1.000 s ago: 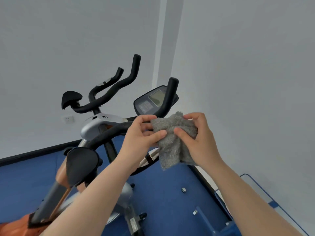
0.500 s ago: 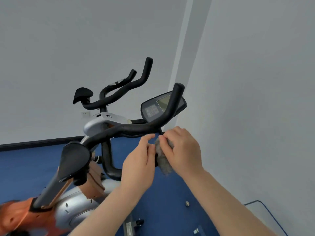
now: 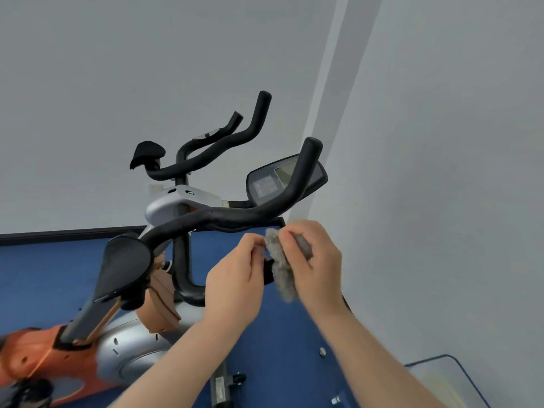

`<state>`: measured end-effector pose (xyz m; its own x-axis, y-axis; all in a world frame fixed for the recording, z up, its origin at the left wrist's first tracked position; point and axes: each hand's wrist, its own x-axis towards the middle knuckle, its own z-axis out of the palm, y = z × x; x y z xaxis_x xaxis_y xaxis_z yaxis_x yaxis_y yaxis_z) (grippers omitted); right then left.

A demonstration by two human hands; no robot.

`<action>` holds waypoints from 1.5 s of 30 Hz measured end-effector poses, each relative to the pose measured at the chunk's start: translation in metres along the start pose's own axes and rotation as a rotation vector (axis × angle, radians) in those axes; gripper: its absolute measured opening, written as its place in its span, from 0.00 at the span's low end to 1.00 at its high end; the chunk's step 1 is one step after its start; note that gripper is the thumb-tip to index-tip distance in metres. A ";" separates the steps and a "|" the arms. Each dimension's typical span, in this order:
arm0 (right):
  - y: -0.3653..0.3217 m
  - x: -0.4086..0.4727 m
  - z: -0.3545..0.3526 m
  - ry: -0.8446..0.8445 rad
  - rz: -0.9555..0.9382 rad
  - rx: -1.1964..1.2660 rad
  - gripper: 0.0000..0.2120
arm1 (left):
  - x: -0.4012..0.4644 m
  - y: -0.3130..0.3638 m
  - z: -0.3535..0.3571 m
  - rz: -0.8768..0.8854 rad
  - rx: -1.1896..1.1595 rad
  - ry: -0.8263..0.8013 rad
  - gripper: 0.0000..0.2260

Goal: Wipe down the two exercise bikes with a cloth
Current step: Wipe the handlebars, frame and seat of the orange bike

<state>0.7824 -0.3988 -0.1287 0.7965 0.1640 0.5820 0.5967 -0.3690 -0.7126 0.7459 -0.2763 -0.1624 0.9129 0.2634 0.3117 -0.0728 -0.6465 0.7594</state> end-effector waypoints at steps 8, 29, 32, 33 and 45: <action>0.010 0.012 -0.024 -0.288 -0.010 0.015 0.04 | -0.002 0.000 0.000 0.031 -0.012 -0.011 0.08; -0.012 -0.051 0.052 0.165 -0.196 -0.882 0.09 | 0.001 -0.051 -0.076 0.427 0.143 -0.273 0.10; -0.029 -0.065 0.086 0.092 -0.105 -0.825 0.12 | -0.001 -0.062 -0.089 0.480 0.220 -0.239 0.09; -0.031 -0.067 0.086 0.020 -0.129 -0.854 0.13 | 0.001 -0.069 -0.095 0.492 0.246 -0.230 0.07; -0.037 -0.059 0.099 -0.148 -0.116 -1.071 0.18 | 0.045 -0.123 -0.153 0.513 0.233 -0.146 0.06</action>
<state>0.7227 -0.3046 -0.1750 0.7874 0.3319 0.5195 0.3313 -0.9385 0.0974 0.7344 -0.0752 -0.1542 0.8313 -0.2163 0.5121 -0.4454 -0.8102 0.3810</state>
